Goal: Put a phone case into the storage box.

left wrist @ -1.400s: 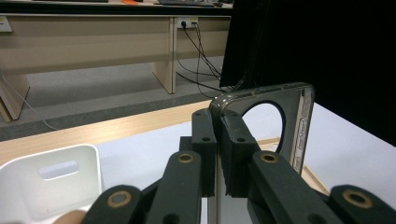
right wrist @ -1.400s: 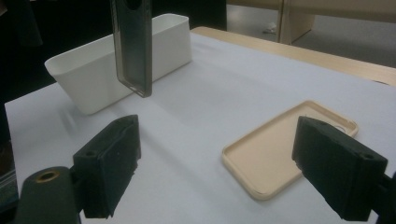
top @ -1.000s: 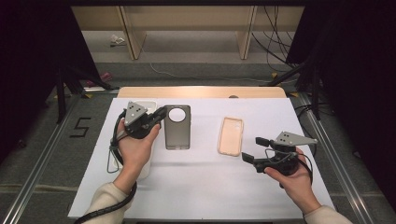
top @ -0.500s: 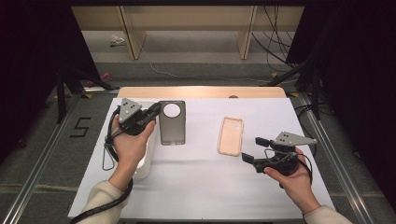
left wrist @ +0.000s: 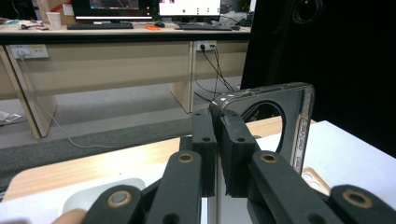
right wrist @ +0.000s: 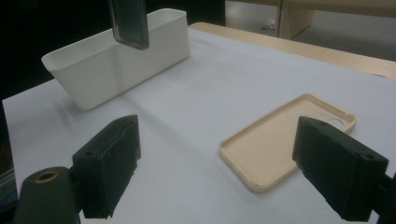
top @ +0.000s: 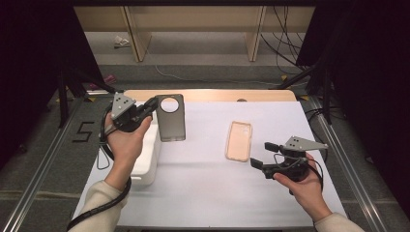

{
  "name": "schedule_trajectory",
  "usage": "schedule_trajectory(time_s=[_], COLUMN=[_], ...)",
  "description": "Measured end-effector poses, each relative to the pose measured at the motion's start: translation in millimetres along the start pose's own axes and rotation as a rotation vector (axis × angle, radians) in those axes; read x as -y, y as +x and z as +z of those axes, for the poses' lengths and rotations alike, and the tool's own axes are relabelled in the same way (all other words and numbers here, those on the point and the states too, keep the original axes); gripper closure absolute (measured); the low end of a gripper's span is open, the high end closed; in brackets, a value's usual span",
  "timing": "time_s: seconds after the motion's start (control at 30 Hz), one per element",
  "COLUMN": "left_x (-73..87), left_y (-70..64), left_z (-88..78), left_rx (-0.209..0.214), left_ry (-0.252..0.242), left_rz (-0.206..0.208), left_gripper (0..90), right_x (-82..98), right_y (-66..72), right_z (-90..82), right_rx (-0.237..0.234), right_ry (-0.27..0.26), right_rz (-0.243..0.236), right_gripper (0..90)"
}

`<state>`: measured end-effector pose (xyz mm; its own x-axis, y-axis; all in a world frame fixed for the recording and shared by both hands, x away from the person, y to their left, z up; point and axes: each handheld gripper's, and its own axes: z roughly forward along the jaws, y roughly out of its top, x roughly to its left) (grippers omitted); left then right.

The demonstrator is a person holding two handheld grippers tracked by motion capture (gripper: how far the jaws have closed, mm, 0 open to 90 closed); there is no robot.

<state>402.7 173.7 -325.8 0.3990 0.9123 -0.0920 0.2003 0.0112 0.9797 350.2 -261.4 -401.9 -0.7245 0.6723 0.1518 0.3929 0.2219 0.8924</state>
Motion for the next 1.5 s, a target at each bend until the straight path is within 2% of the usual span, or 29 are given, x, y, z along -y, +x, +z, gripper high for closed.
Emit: schedule_trajectory(time_s=[0.37, 0.9, 1.2, 1.5], left_x=[-12.1, -14.9, -22.8, -23.6], left_y=[16.7, 40.1, 55.1, 66.7], left_z=[8.4, 18.2, 19.8, 25.7], left_rx=[-0.025, -0.054, -0.088, -0.111], left_ry=[0.013, 0.024, 0.025, 0.042], left_rz=[0.024, 0.028, 0.029, 0.043], left_gripper=[84.9, 84.9, 84.9, 84.8], right_x=[0.4, 0.8, 0.5, 0.7], right_y=[0.0, -0.3, -0.2, -0.1], right_z=[0.9, 1.1, 1.0, 1.4], right_rx=[-0.001, -0.001, -0.001, -0.001], right_ry=[0.003, 0.005, 0.001, 0.004], right_rz=[0.000, 0.000, 0.001, 0.001], right_gripper=[16.1, 16.1, 16.1, 16.1])
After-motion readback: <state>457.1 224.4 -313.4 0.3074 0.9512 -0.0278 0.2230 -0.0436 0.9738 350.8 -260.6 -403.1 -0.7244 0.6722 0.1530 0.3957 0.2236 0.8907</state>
